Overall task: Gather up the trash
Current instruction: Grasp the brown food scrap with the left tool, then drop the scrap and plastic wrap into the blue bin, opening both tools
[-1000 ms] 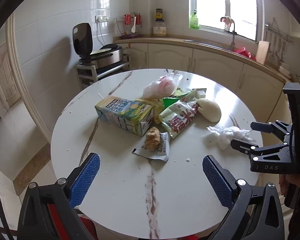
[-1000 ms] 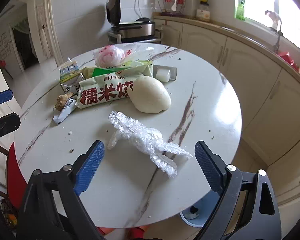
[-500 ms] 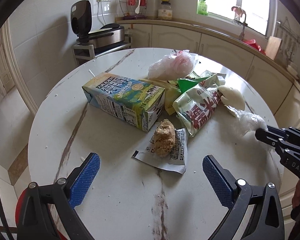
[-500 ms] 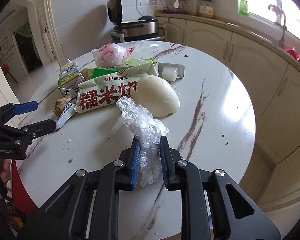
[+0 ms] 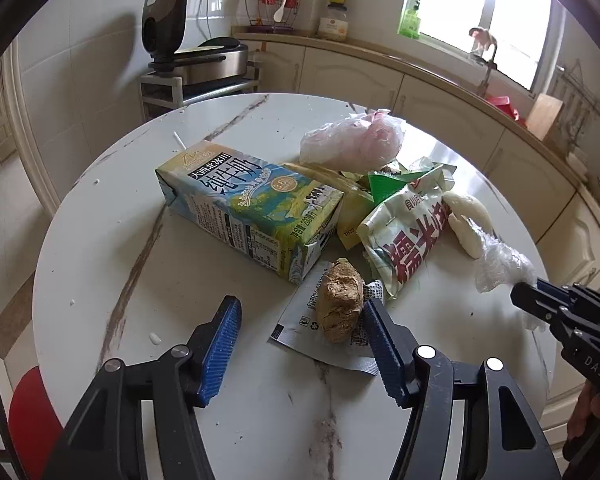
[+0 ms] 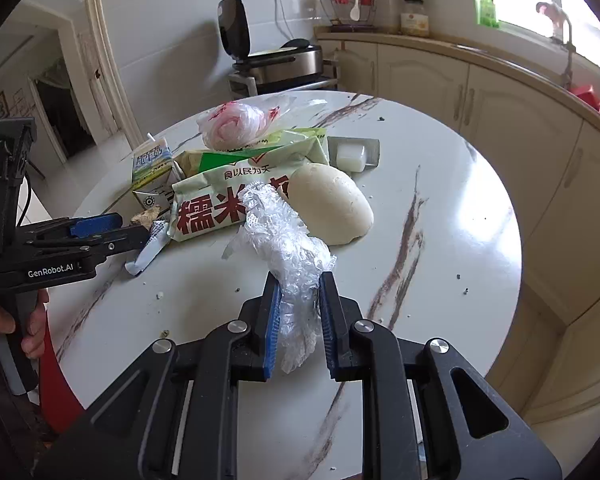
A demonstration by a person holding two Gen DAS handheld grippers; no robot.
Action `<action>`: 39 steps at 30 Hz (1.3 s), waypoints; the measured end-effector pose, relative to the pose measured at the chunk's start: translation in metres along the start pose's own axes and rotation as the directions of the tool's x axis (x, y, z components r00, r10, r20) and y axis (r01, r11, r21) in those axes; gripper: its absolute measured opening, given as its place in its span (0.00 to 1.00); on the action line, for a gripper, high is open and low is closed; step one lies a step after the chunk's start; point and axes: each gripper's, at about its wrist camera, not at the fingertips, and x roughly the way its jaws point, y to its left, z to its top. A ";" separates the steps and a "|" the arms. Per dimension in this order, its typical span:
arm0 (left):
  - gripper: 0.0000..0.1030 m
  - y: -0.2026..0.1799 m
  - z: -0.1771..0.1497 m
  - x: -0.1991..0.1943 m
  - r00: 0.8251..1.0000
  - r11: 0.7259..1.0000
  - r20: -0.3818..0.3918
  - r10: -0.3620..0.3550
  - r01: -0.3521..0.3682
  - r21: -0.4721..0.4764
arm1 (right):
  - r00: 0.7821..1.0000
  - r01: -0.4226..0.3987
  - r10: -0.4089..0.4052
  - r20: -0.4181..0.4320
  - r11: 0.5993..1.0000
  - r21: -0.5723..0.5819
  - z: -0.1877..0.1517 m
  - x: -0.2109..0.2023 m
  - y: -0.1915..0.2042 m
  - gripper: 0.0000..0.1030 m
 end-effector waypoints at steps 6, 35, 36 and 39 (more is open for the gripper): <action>0.18 -0.010 0.003 0.006 1.000 0.999 -0.007 -0.012 0.013 0.048 | 1.000 -0.001 0.001 -0.001 1.000 0.007 -0.002 0.000 0.000 0.17; 0.18 -0.264 -0.011 -0.038 0.954 0.847 -0.015 -0.298 0.272 0.456 | 0.941 0.265 -0.317 0.116 0.907 0.327 -0.087 -0.126 -0.141 0.16; 0.18 -0.281 -0.012 -0.028 0.947 0.829 -0.049 -0.316 0.301 0.471 | 0.936 0.288 -0.340 0.096 0.893 0.347 -0.096 -0.127 -0.152 0.17; 0.18 -0.327 -0.020 0.011 0.936 0.787 -0.144 -0.321 0.348 0.510 | 0.928 0.326 -0.371 0.032 0.851 0.412 -0.123 -0.123 -0.186 0.16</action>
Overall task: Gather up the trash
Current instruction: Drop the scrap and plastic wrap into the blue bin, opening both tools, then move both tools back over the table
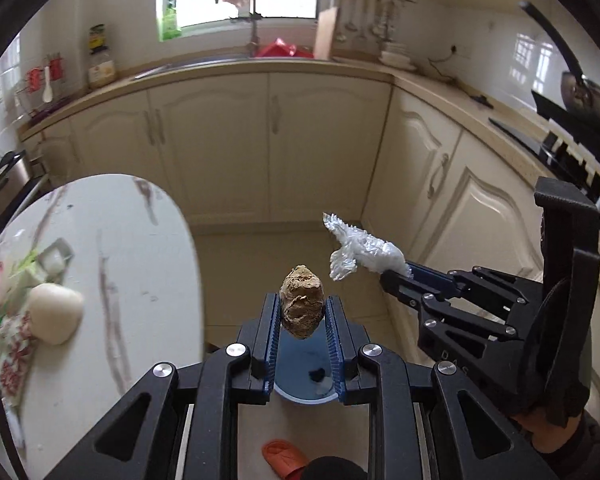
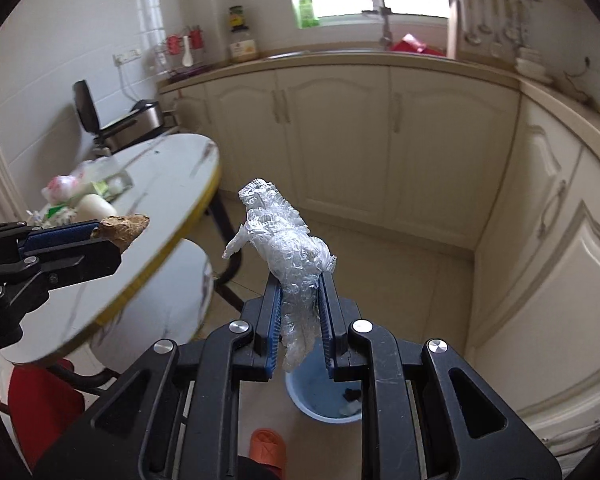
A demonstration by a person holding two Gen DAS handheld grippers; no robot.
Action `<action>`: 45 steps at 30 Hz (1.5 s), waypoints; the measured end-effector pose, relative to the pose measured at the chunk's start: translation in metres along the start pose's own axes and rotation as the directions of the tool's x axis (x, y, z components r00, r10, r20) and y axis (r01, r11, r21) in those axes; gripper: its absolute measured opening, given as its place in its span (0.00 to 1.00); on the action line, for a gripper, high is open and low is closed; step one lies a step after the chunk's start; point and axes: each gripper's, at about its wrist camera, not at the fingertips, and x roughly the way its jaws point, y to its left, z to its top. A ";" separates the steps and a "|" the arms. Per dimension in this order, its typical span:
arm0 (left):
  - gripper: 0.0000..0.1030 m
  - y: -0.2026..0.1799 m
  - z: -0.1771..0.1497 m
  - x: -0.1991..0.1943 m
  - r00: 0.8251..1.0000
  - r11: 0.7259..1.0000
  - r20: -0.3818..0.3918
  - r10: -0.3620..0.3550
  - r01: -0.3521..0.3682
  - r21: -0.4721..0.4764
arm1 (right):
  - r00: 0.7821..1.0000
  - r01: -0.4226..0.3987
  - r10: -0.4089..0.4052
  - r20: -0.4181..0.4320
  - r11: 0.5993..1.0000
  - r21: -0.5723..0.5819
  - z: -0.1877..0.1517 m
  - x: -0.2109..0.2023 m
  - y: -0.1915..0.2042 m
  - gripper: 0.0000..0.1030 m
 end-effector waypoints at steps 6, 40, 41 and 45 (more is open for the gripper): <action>0.18 -0.028 0.011 0.098 0.988 0.997 -0.152 -0.035 0.044 0.058 | 0.992 0.060 -0.045 -0.120 0.990 0.126 -0.032 0.047 -0.067 0.17; 0.77 -0.045 0.006 0.016 0.997 0.993 0.030 0.073 -0.076 0.090 | 0.996 0.020 -0.002 -0.090 0.978 0.208 -0.035 0.035 -0.065 0.73; 0.80 -0.044 0.001 -0.004 0.995 0.993 0.062 0.079 -0.085 0.087 | 0.998 0.011 0.000 -0.059 0.980 0.196 -0.031 0.020 -0.056 0.74; 0.93 -0.034 -0.028 -0.081 0.973 0.986 0.181 0.143 -0.157 0.062 | 0.999 -0.024 0.020 0.038 0.992 0.123 -0.016 -0.032 -0.015 0.84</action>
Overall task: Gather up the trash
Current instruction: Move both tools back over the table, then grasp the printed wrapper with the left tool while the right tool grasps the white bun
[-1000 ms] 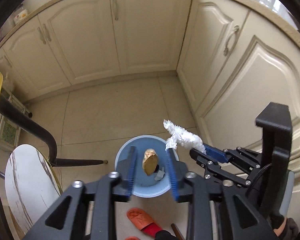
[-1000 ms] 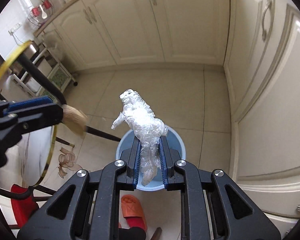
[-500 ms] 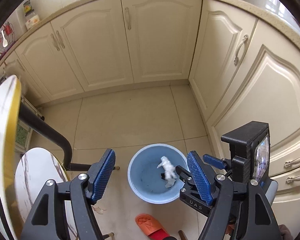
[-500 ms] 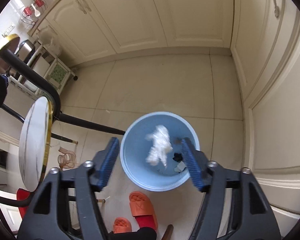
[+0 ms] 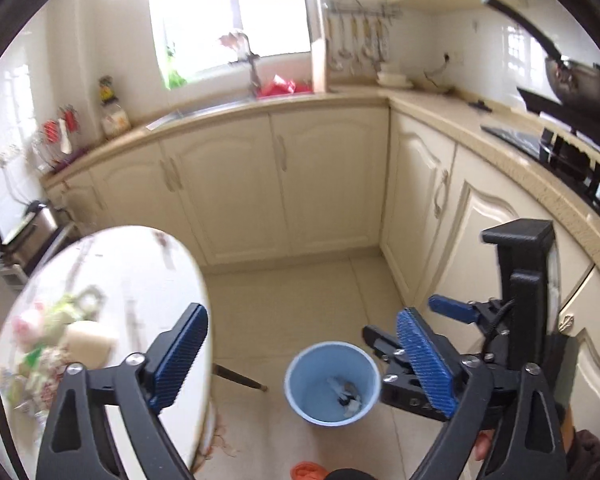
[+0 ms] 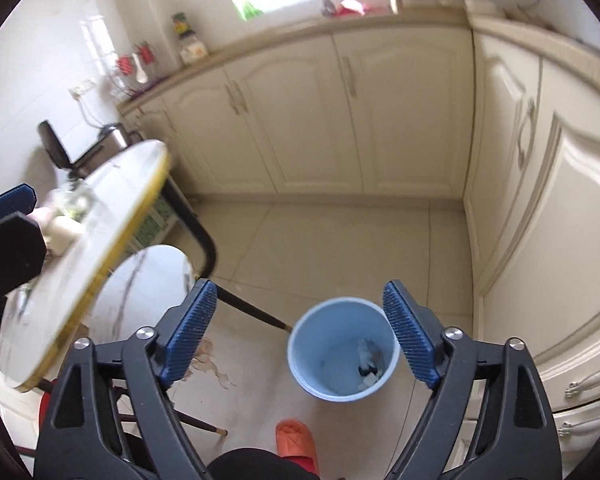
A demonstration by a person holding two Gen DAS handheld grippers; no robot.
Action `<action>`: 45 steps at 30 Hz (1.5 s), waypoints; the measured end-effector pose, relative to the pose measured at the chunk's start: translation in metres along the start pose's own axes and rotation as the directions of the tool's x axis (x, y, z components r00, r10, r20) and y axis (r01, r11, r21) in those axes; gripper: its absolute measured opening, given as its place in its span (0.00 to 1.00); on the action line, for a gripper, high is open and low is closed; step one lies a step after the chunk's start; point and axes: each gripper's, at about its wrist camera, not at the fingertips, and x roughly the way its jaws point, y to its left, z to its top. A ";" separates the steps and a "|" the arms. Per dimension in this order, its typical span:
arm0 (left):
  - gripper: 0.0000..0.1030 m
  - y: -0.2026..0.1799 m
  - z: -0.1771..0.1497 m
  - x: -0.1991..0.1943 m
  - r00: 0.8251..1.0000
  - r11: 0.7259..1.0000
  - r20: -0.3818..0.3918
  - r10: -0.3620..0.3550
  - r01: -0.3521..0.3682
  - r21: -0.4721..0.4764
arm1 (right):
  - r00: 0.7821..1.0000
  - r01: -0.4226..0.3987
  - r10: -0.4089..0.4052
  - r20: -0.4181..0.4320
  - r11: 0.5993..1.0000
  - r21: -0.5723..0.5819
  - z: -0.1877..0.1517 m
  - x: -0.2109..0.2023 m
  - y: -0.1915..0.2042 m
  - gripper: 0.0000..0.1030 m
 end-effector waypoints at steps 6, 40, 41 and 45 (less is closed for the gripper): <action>0.99 0.050 -0.044 -0.084 0.988 0.989 0.086 0.128 -0.120 -0.085 | 0.994 -0.045 0.056 0.090 0.992 -0.121 0.010 -0.051 0.074 0.92; 0.75 0.273 -0.137 0.007 0.935 0.865 -0.292 0.200 -0.309 -0.395 | 0.961 -0.233 0.140 -0.237 0.875 -0.424 0.030 0.114 0.271 0.94; 0.71 0.274 -0.136 0.007 0.934 0.868 -0.292 0.207 -0.313 -0.386 | 0.958 -0.244 0.147 -0.248 0.870 -0.428 0.032 0.119 0.274 0.94; 0.45 0.275 -0.138 0.008 0.947 0.882 -0.263 0.184 -0.277 -0.381 | 0.952 -0.259 0.140 -0.273 0.845 -0.468 0.038 0.138 0.288 0.94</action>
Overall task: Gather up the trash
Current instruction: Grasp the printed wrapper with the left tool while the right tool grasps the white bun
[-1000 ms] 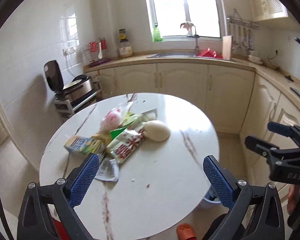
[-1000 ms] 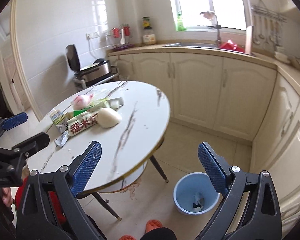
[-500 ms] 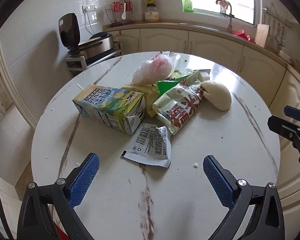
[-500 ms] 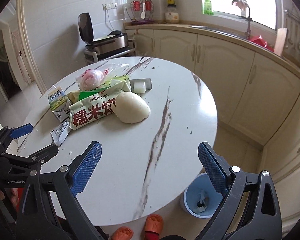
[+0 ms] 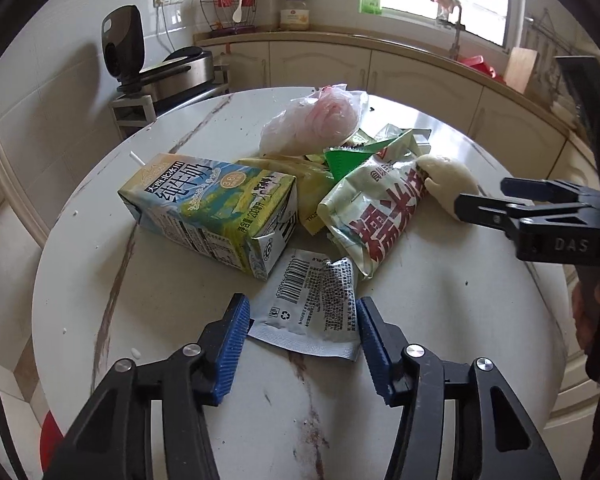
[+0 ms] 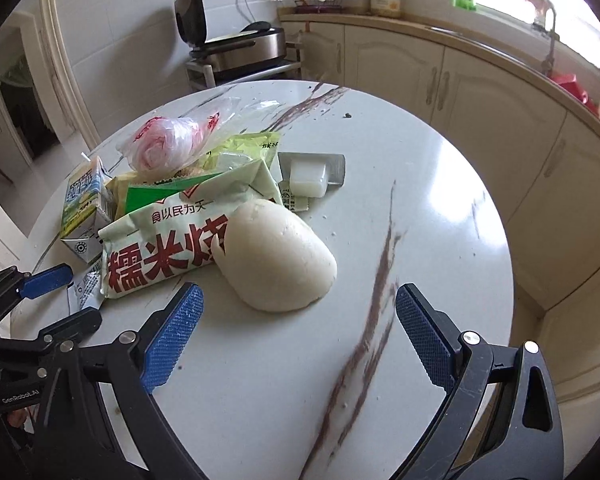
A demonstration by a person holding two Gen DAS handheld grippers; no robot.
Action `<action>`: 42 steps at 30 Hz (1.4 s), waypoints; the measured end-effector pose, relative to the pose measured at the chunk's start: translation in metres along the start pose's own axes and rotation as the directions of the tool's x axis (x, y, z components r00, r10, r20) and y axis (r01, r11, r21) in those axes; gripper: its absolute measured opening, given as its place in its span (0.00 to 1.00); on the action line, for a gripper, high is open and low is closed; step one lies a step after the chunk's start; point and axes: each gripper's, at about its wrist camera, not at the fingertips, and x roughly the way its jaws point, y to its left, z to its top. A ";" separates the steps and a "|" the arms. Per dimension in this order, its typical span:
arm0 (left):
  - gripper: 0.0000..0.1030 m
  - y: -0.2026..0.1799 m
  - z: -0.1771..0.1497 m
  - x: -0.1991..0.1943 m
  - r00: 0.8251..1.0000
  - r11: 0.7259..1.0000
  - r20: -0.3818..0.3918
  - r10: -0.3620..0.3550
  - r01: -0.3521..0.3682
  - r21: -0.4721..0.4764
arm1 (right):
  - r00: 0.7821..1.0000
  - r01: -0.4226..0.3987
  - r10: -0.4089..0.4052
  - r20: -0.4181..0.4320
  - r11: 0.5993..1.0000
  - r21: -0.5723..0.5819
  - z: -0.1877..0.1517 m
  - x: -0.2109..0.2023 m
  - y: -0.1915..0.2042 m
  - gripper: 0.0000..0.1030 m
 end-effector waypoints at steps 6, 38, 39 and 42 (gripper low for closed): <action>0.32 -0.002 -0.003 0.001 0.999 0.999 0.015 -0.039 0.039 0.015 | 0.999 -0.025 0.023 -0.044 0.999 -0.044 0.011 0.024 0.000 0.79; 0.09 -0.005 0.009 -0.005 0.998 0.993 0.014 -0.067 0.068 -0.093 | 0.976 -0.198 0.191 0.109 0.979 0.055 -0.055 -0.055 -0.006 0.53; 0.09 -0.005 0.008 -0.010 0.997 0.992 0.025 -0.074 0.076 -0.103 | 0.974 -0.202 0.195 0.116 0.978 0.059 -0.057 -0.058 -0.007 0.53; 0.09 -0.011 0.009 -0.025 0.994 0.990 0.052 -0.097 0.101 -0.096 | 0.970 -0.212 0.201 0.135 0.975 0.070 -0.060 -0.067 -0.011 0.53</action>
